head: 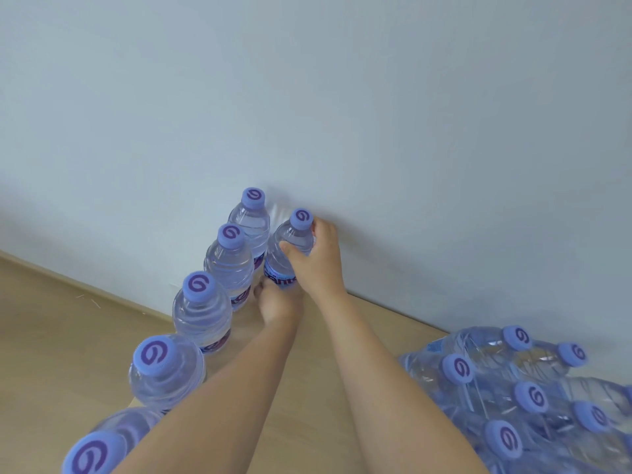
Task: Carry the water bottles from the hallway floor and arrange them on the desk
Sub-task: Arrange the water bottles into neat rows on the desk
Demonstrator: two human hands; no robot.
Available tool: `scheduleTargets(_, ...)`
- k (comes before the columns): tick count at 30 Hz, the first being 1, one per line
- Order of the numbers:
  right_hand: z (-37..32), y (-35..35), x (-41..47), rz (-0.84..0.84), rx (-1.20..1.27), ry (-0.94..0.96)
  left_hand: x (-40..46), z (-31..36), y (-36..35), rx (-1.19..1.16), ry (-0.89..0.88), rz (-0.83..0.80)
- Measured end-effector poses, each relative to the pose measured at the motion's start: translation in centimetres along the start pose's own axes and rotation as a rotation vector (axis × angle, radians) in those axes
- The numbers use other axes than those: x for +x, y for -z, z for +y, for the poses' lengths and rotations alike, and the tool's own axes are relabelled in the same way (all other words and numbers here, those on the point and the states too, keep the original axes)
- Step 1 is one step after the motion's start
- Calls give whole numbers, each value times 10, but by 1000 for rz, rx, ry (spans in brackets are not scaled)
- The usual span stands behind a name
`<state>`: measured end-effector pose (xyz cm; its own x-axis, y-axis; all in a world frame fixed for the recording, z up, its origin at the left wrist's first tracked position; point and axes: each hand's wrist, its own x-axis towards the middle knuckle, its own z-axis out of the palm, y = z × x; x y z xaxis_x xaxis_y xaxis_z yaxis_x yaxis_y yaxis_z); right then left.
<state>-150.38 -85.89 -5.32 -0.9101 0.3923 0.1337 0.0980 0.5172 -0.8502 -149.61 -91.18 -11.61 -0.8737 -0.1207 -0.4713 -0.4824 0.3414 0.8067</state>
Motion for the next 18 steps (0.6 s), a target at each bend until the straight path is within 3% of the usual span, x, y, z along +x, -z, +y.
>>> scheduleTargets(5, 1, -13, -10, 28, -41, -54, -27, -12, 11, 21, -81, -57)
scheduleTargets(13, -7, 7, -50, 17, -32, -200, -66, -39, 19, 416, -279, -378)
scheduleTargets(15, -7, 31, -79, 116, -81, -148, -78, -45, 14, 446, -316, -434)
scheduleTargets(18, -3, 84, -119, 426, -114, -130, -97, -50, 6, 501, -353, -515)
